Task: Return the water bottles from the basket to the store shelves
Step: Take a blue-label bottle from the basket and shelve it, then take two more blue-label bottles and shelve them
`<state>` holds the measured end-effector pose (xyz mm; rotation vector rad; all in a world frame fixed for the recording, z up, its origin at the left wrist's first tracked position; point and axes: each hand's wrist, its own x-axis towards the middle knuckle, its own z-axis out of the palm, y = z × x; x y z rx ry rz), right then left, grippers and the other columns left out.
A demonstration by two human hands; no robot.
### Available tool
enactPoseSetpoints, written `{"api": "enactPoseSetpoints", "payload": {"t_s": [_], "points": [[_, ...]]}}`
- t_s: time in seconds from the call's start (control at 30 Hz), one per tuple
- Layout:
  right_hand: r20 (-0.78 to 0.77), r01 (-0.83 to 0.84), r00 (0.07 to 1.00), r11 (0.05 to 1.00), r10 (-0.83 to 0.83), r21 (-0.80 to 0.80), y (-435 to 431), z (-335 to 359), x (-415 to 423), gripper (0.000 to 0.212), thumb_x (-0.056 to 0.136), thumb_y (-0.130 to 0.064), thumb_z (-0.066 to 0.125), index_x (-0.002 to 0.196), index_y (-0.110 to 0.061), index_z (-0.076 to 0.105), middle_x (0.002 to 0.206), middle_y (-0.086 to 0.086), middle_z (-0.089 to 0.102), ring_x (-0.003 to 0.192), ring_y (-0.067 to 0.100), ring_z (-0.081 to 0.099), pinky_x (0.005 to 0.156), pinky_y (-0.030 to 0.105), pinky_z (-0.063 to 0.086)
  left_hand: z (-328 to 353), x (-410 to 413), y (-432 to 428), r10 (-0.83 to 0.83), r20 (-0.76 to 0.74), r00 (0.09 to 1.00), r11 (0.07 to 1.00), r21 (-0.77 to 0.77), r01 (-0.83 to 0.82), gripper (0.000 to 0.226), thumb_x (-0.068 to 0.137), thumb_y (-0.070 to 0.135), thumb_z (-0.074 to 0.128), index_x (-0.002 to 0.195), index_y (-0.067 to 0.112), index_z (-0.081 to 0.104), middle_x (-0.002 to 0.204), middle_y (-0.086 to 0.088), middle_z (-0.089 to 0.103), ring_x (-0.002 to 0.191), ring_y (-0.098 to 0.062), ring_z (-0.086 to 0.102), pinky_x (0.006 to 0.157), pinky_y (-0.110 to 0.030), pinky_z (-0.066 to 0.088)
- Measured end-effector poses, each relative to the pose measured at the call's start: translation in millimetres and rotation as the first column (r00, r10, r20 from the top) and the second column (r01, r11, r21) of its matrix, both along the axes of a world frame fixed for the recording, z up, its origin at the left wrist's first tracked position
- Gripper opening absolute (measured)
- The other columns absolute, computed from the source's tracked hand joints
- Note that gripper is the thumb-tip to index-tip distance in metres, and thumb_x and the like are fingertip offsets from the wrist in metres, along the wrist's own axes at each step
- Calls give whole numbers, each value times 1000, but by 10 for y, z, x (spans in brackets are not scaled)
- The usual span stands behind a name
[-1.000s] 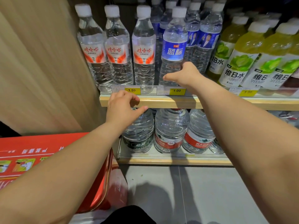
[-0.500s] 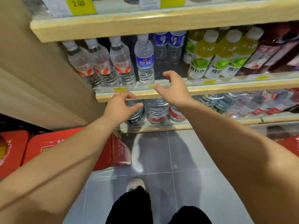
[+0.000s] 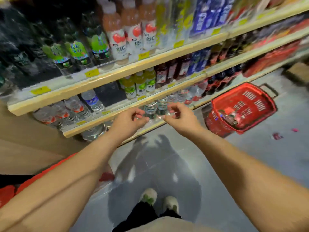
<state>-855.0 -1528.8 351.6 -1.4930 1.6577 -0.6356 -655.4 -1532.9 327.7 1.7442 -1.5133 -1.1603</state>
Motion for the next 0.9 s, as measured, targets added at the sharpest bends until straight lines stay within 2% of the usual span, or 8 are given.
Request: {"api": "enactPoseSetpoints", "payload": {"t_s": [0.13,0.27,0.33,0.47,0.53,0.67,0.8,0.9], "points": [[28,234,972,972,-234,-19,265,166,-619,31,81,-29,72,108,-21,59,99,-2,59,82,13,54,83,29,47,140,-594,-157,-211,-45,976,977,31,213,22,76,20,79,92,17,64,84,-7,65,70,-17,54,78,-38,50],[65,421,906,906,-418,-38,485,186,-1222,23,79,-26,74,96,-25,57,90,-3,58,81,12,54,83,32,47,225,-1313,-362,-420,-7,908,908,9,420,17,82,15,73,96,16,63,80,-1,62,72,-16,56,76,-24,49],[94,493,868,869,-488,-37,581,161,-1551,23,78,-25,74,94,-26,57,83,-5,57,78,12,53,84,34,48,255,-1724,-443,-489,-3,872,871,-40,489,15,83,13,72,94,17,64,80,0,63,71,-14,57,78,-28,50],[132,589,801,808,-584,1,717,82,-2324,17,81,-23,72,88,-28,58,71,-7,56,61,1,51,68,20,46,274,-2625,-557,-601,16,799,797,-67,600,19,85,17,71,103,12,65,85,-3,63,70,-13,53,63,-13,43],[125,634,768,774,-628,-10,724,19,-2785,16,80,-25,72,87,-29,59,76,-7,59,61,0,52,63,17,44,229,-3116,-634,-621,19,784,781,-73,621,19,85,17,72,102,13,66,85,-4,64,75,-15,57,67,-14,45],[126,673,729,738,-673,50,636,-73,-3803,22,82,-22,71,101,-17,62,79,-4,57,63,5,51,57,15,42,63,-4110,-847,-572,35,820,818,-48,573,18,83,21,73,100,15,68,90,-3,68,81,-16,62,75,-24,49],[38,632,772,773,-635,61,430,-54,-4674,22,83,-26,70,102,-20,61,91,-2,60,79,12,56,67,21,44,-12,-4855,-1045,-505,12,863,863,2,505,15,82,25,74,95,22,67,90,-2,67,78,-14,62,72,-28,49],[-41,584,812,809,-582,64,126,-20,-5165,28,84,-29,68,108,-16,62,99,2,64,89,17,61,77,31,52,-23,-5251,-1227,-477,19,879,879,46,475,12,81,26,75,86,29,64,95,-6,69,89,-22,65,81,-34,52]]}}
